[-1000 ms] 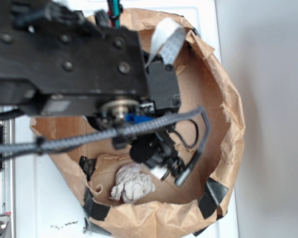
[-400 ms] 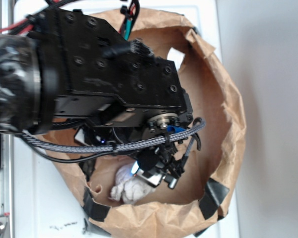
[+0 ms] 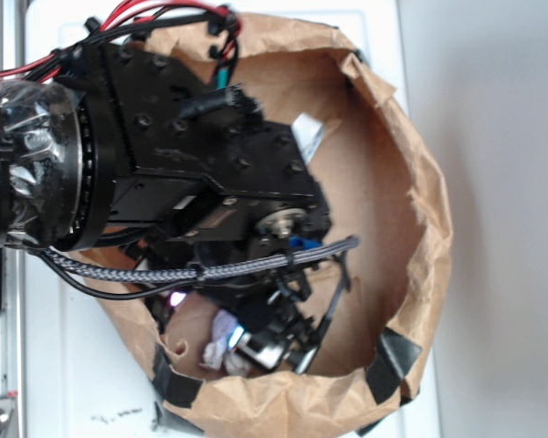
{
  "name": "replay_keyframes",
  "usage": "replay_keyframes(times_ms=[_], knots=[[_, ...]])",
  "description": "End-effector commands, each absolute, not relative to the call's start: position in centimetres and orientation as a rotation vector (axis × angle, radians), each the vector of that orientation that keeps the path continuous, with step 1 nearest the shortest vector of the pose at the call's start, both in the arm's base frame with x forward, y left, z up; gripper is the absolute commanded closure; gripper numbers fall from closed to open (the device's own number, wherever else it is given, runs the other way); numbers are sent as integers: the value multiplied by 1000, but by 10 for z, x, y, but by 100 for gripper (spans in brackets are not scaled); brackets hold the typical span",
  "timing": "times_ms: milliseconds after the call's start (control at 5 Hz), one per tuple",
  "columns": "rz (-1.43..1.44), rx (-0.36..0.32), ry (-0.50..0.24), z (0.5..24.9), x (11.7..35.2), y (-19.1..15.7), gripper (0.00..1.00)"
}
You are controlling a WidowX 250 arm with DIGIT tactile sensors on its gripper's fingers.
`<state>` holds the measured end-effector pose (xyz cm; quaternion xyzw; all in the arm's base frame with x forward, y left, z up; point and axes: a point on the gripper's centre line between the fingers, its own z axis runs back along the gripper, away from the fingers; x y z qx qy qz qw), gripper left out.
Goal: Grab the white paper.
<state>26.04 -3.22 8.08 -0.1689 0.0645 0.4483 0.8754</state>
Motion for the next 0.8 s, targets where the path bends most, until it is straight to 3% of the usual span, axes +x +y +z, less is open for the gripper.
replay_keyframes(times_ms=[0, 200, 600], knots=[[893, -517, 25, 104, 264, -25, 0], [858, -585, -25, 121, 265, -15, 0], [858, -585, -25, 121, 265, -15, 0]])
